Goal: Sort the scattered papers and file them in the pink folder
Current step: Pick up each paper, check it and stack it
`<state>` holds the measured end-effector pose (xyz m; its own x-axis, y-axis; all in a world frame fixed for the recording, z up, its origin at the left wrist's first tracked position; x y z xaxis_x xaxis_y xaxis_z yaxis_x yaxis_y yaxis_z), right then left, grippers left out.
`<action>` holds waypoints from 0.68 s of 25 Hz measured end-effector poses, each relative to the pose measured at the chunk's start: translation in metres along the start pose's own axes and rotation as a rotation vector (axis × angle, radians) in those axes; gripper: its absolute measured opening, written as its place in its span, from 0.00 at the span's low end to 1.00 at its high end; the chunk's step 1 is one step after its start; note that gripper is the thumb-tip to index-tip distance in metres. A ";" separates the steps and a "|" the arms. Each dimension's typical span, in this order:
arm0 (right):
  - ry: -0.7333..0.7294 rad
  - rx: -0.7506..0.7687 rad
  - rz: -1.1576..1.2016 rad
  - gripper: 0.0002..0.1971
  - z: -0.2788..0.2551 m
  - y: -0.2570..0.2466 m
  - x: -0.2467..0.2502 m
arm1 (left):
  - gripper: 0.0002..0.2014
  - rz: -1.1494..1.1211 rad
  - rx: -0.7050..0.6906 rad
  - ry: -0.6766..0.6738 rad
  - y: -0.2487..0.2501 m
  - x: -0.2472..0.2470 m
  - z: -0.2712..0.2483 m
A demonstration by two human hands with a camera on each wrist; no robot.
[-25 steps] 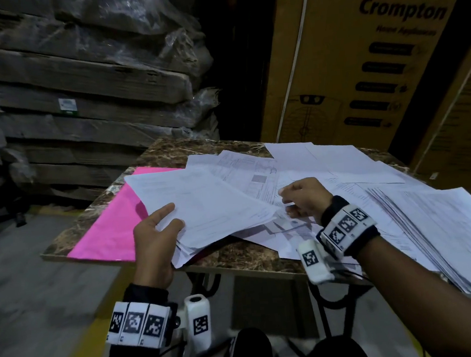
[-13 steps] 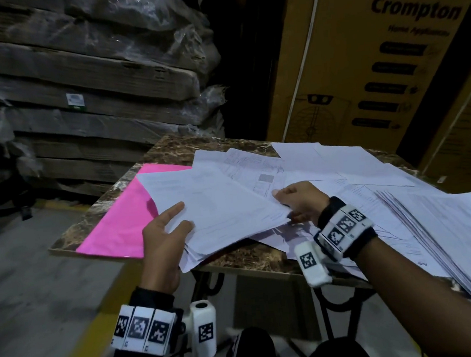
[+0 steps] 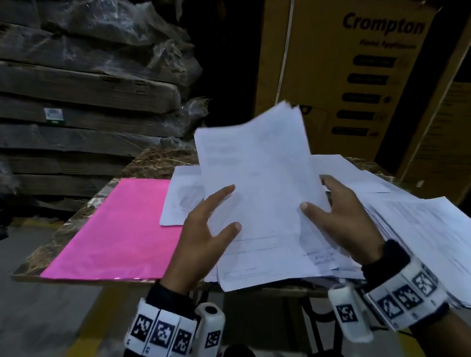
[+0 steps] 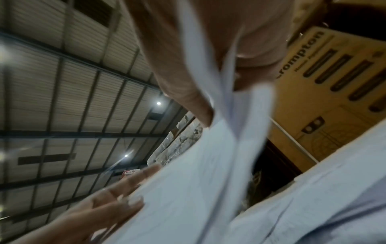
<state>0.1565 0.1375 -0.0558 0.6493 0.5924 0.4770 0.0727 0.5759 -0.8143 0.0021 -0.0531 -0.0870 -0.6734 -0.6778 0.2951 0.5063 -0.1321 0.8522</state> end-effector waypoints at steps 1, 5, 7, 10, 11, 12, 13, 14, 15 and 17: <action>0.097 0.058 0.005 0.20 -0.006 -0.007 0.012 | 0.31 0.021 -0.064 0.019 0.012 -0.005 0.004; 0.261 0.135 0.090 0.21 -0.028 0.001 0.043 | 0.29 0.032 -0.229 0.089 0.041 -0.028 0.017; 0.246 0.103 0.121 0.19 -0.036 0.016 0.042 | 0.26 0.010 -0.246 0.104 0.041 -0.042 0.017; 0.268 0.122 0.199 0.12 -0.044 0.017 0.047 | 0.22 -0.048 -0.296 0.196 0.051 -0.055 0.008; 0.283 0.148 0.220 0.11 -0.045 0.014 0.052 | 0.21 -0.053 -0.325 0.227 0.057 -0.056 0.006; 0.302 0.169 0.241 0.11 -0.047 0.012 0.056 | 0.20 -0.030 -0.359 0.252 0.063 -0.056 0.004; 0.319 0.184 0.253 0.13 -0.050 0.010 0.058 | 0.19 0.006 -0.382 0.263 0.066 -0.056 0.004; 0.329 0.202 0.257 0.16 -0.054 0.009 0.057 | 0.18 0.022 -0.373 0.246 0.063 -0.058 0.006; 0.342 0.225 0.249 0.20 -0.058 0.009 0.055 | 0.18 0.009 -0.331 0.209 0.055 -0.061 0.008; 0.372 0.279 0.187 0.26 -0.068 0.013 0.046 | 0.17 -0.043 -0.221 0.143 0.036 -0.068 0.009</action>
<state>0.2389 0.1345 -0.0669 0.8617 0.4879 0.1394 -0.2430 0.6379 -0.7308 0.0610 -0.0054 -0.0719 -0.6220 -0.7613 0.1830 0.5948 -0.3073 0.7428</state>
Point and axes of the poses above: each hand's wrist, its own z-axis towards the middle knuckle, its own x-axis out of the back of the hand, y = z × x, the point moved 8 cm from there along z, towards the middle knuckle, and after that the axes turned 5 degrees about -y, right-handed, at the moved point
